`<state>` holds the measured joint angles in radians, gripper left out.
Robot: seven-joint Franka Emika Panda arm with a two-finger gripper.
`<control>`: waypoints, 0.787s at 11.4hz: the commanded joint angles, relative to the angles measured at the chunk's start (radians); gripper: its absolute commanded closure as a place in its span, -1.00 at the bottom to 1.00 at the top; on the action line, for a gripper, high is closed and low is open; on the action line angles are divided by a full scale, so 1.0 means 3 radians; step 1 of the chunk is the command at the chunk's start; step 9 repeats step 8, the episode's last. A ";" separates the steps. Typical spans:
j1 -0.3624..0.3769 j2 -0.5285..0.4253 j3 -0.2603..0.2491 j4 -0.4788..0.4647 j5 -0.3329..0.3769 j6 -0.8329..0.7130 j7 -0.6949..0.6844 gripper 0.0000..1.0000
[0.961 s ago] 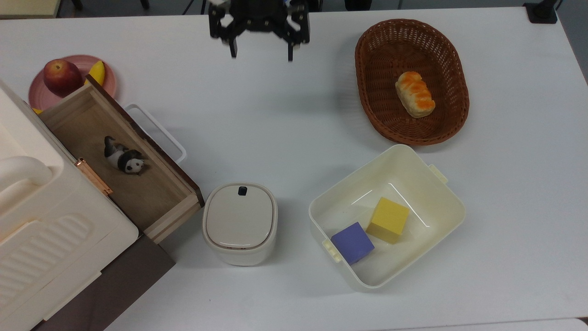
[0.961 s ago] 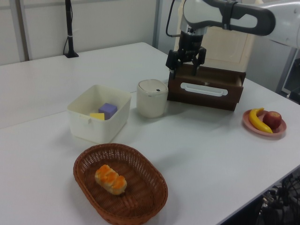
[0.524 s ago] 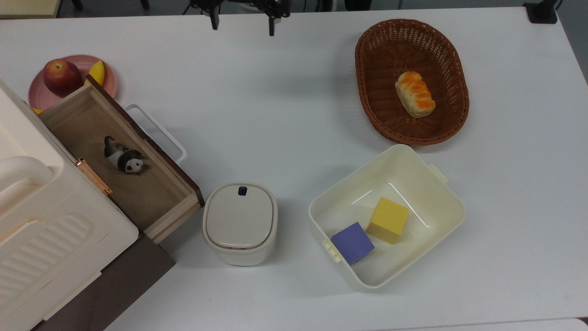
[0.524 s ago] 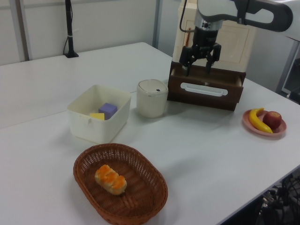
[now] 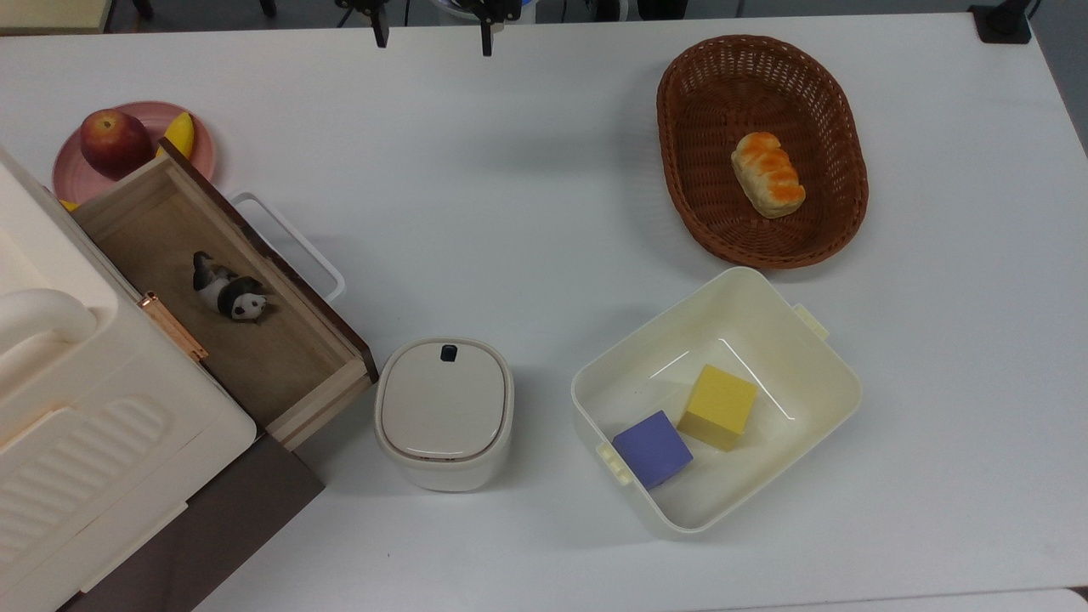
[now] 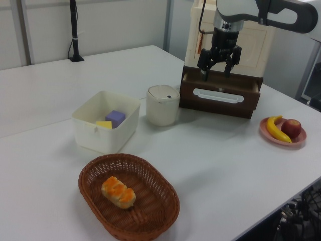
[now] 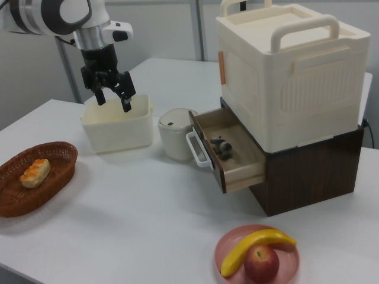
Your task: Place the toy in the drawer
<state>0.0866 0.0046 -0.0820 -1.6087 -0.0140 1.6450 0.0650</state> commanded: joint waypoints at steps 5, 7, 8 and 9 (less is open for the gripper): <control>0.0069 -0.0097 -0.0069 -0.0094 0.0011 -0.0043 -0.0186 -1.00; 0.0064 -0.0092 -0.0064 -0.0094 0.0011 -0.0043 -0.0191 -1.00; 0.0059 -0.0092 -0.0069 -0.0089 0.0011 -0.0038 -0.0191 -1.00; 0.0059 -0.0092 -0.0069 -0.0089 0.0011 -0.0038 -0.0191 -1.00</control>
